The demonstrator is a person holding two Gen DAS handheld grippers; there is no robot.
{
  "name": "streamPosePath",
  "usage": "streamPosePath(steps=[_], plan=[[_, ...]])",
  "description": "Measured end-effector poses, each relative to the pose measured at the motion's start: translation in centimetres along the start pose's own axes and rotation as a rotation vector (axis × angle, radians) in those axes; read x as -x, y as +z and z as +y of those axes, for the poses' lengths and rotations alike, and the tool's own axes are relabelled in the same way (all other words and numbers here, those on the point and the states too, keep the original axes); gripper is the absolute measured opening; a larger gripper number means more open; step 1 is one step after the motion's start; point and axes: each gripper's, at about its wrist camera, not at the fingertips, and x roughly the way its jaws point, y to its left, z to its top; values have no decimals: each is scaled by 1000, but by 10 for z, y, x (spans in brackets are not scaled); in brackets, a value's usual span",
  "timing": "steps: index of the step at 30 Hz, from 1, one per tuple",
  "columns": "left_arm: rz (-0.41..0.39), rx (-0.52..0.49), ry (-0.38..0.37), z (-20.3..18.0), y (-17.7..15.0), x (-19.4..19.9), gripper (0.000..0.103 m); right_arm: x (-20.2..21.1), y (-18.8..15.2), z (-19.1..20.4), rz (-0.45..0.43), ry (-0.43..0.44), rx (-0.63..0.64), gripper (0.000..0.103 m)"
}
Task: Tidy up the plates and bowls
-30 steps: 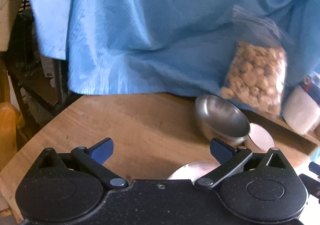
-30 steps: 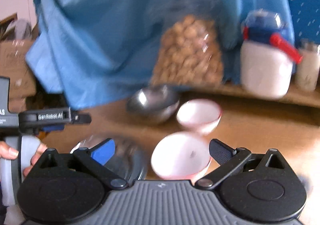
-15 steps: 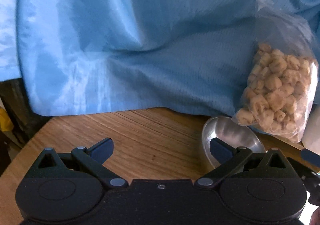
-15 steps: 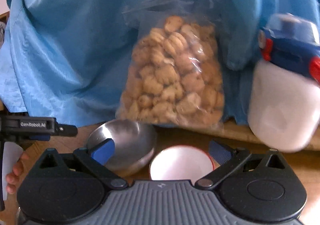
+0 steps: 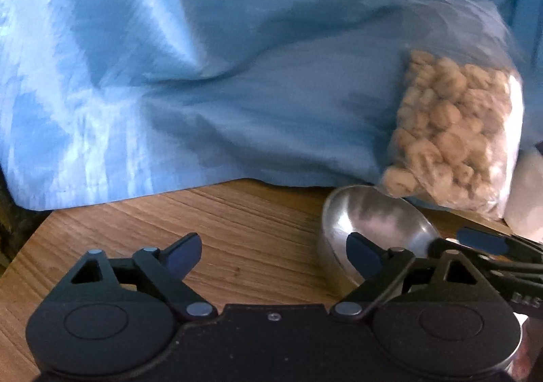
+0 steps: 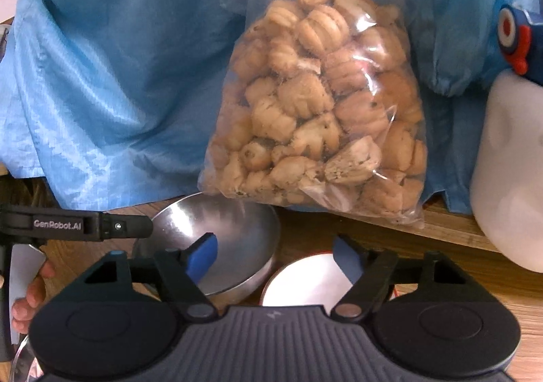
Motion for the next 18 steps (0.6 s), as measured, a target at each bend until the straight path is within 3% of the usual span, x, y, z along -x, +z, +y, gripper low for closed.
streamPosePath(steps=[3,5,8,13,18], plan=[[-5,-26,-31,-4,-2,2,78,-4,0,1,7,17,-5,64],[3,-45,-61,-7,-4,2,49,-10,0,2,13,27,-5,62],[-2,-39,-103,-9,-4,5,31,-13,1,3,26,37,-6,59],[-2,-53,-120,-12,-5,7,21,-14,5,4,37,46,9,51],[0,-55,-118,-12,-5,6,12,-17,8,-1,68,66,9,28]])
